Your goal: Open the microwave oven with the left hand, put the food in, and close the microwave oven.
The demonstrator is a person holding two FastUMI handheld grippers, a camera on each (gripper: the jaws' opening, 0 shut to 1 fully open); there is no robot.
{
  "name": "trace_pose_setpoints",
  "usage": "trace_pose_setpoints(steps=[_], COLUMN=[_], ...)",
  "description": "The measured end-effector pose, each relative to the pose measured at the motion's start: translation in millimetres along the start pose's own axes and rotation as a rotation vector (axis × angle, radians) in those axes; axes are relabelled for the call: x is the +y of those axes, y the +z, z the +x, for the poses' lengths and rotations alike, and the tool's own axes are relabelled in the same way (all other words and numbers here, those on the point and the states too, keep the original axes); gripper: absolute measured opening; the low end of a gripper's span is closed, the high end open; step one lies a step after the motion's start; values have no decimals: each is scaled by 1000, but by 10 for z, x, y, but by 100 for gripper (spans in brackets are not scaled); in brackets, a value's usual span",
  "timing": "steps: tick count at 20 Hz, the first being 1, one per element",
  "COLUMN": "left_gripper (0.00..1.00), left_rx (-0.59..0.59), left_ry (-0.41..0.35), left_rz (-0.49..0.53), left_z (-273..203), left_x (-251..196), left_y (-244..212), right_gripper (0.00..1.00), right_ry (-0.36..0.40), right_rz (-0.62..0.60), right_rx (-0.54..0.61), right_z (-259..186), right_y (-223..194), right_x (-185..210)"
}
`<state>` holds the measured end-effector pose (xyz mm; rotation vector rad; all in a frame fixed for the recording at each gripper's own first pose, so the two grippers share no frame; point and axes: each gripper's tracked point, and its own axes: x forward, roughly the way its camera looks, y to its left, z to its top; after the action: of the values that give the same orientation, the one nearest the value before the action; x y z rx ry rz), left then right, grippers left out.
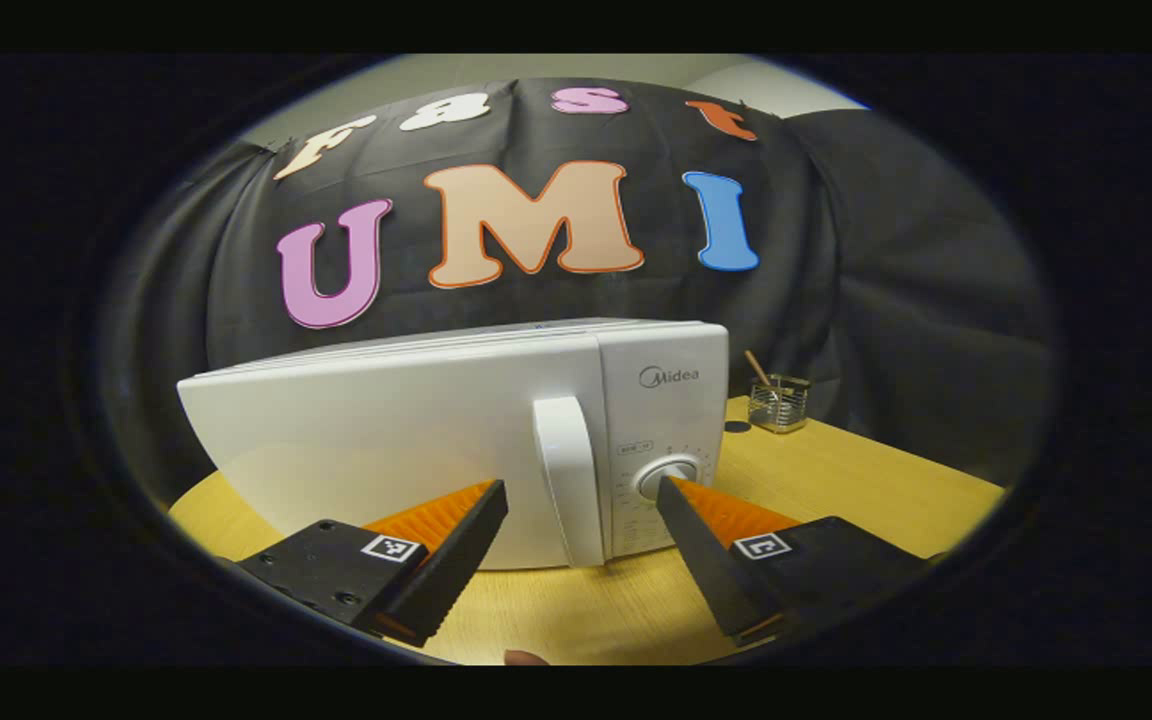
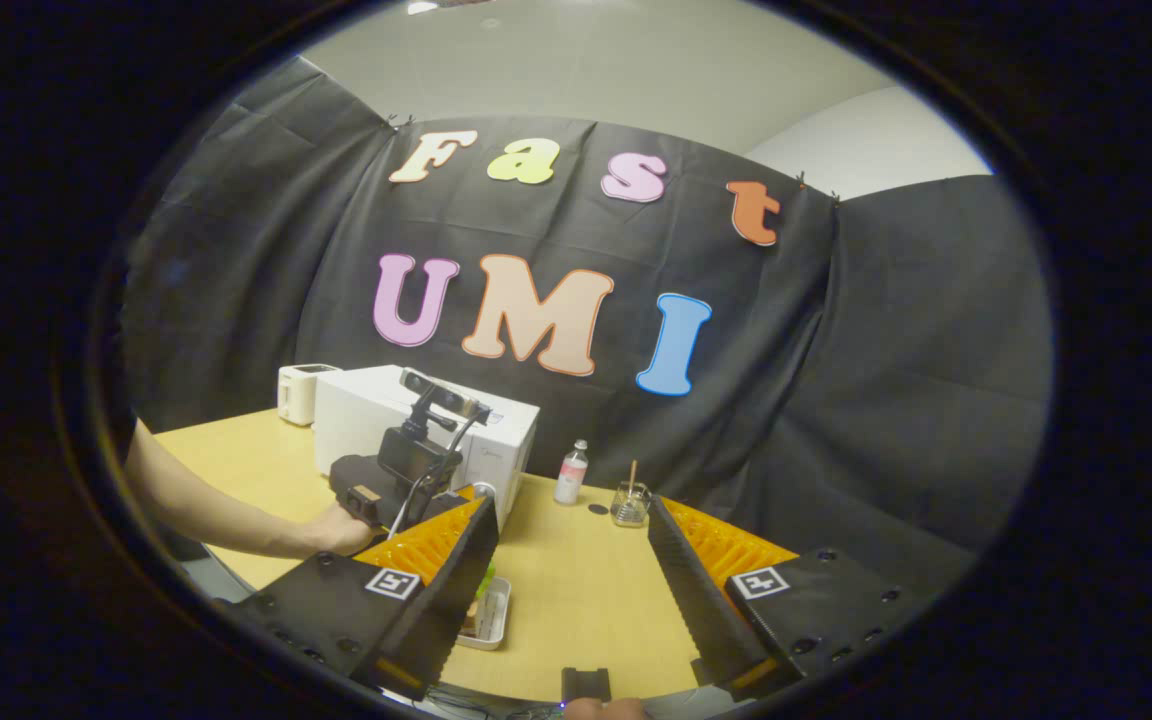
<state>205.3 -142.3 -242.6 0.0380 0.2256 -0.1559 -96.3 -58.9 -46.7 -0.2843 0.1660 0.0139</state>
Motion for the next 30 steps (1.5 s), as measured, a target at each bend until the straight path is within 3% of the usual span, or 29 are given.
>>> trace_pose_setpoints(steps=[6,9,14,16,17,20,25,27,30], left_gripper=[67,39,31,23,13,1,1,1,1], left_rx=[1,-11,-6,-11,-7,12,48,101,66], left_ry=[8,25,8,-20,-29,-49,-53,-63,-116], left_rz=[22,19,-23,-56,-49,-64,-81,-137,-84], left_z=[106,104,136,146,125,123,89,-125,-719], left_x=[-5,40,10,-22,-28,-28,-28,-48,9], left_y=[-31,-9,-56,-56,-57,-46,-54,-201,-222], right_gripper=[96,96,96,96,96,96,96,96,96], right_ry=[-11,-21,-15,-24,-32,-39,-40,-39,-37], right_rz=[11,15,38,44,49,72,83,93,116], right_rx=[26,29,59,55,51,56,44,43,42], right_z=[34,56,57,65,63,70,112,139,232], right_y=[-103,-117,-205,-176,-166,-170,-134,-127,-139], right_x=[-63,-98,-70,-99,-112,-107,-81,-71,-32])
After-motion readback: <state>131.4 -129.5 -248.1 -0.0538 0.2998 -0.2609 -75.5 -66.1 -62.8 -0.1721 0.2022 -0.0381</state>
